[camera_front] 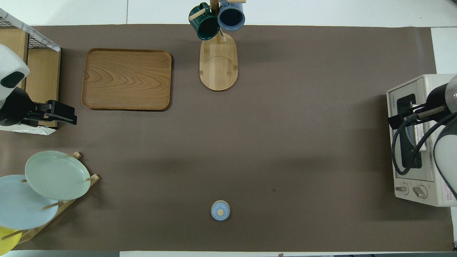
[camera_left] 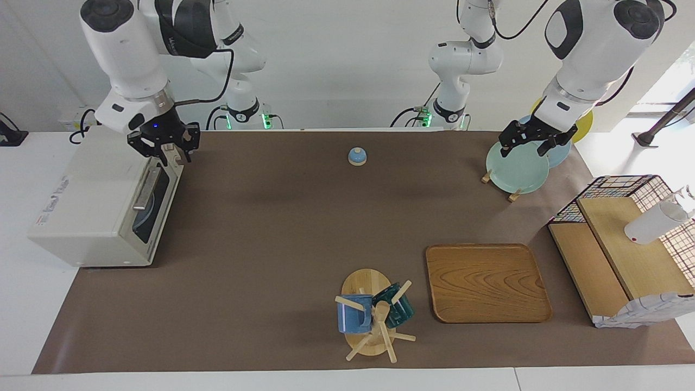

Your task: Put eggplant into oven

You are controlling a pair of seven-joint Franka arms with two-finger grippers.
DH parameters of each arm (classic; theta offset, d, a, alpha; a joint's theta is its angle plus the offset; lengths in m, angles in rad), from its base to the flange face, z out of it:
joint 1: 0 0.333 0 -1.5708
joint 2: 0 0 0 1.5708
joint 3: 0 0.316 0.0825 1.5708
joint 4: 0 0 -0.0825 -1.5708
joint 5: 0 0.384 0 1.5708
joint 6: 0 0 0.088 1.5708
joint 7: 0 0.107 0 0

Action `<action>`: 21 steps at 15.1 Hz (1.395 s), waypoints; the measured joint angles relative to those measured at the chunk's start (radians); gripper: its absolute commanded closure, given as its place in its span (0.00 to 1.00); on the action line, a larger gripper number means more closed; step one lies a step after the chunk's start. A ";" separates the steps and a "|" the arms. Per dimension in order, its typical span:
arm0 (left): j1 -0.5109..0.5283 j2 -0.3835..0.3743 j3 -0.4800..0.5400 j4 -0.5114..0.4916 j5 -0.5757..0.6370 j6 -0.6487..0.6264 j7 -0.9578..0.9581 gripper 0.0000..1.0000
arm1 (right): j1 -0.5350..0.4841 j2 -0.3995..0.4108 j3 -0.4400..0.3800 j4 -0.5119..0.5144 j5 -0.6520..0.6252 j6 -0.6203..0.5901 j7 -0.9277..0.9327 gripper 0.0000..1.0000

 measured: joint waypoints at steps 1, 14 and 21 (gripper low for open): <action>0.000 0.000 0.000 0.000 0.000 0.000 0.000 0.00 | -0.002 0.001 -0.002 0.000 0.007 0.000 0.000 0.00; 0.000 0.000 0.000 0.000 0.000 0.000 0.000 0.00 | -0.048 0.085 -0.023 0.145 0.041 -0.101 0.039 0.00; 0.000 0.000 0.000 0.000 0.000 0.000 0.000 0.00 | -0.066 0.081 -0.018 0.149 0.041 -0.100 0.080 0.00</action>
